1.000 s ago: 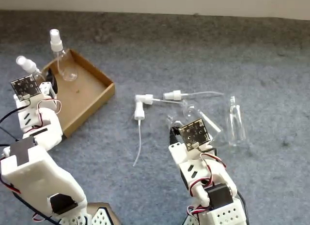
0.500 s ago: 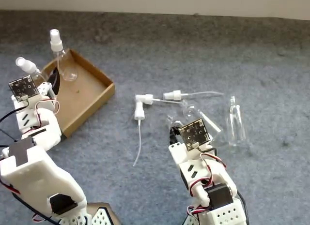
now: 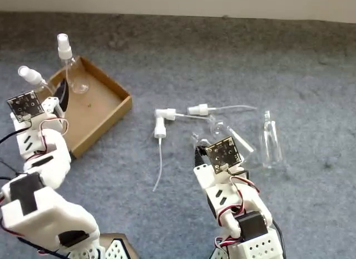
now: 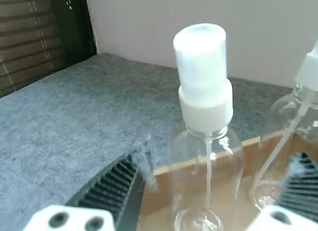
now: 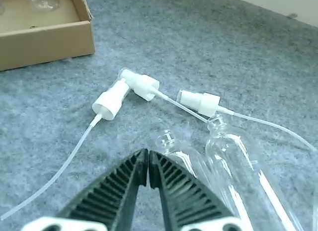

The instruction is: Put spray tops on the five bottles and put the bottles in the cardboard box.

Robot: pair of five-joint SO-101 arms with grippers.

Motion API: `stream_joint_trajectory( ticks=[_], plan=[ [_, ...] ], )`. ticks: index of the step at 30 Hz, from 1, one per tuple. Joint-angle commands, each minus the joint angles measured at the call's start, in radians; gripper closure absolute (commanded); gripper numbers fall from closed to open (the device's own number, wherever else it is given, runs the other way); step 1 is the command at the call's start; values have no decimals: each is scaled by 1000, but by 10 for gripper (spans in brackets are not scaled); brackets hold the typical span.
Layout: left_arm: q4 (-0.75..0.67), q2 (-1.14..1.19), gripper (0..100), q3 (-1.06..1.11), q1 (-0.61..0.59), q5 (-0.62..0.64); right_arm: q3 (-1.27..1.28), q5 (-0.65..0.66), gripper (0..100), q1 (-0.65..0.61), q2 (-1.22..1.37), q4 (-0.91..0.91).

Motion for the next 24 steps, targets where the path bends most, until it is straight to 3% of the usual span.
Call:
stream_joint_trajectory(
  ticks=[1, 8, 13, 17, 22, 24],
  plan=[
    [64, -160, 638, 67, -7, -11, 120, 9, 993, 12, -8, -27],
    [120, -427, 639, 291, -7, -55, 120, 9, 993, 12, -7, -27],
    [313, -685, 639, 418, -8, -123, 120, 6, 993, 12, -7, -27],
    [694, -911, 639, 407, 4, -124, 120, 5, 993, 13, -7, -27],
    [1338, -1188, 639, 239, 82, -120, 124, 3, 993, 91, -7, -35],
    [1530, -1271, 643, 166, 125, -120, 127, 3, 993, 116, -7, -54]
  ],
)
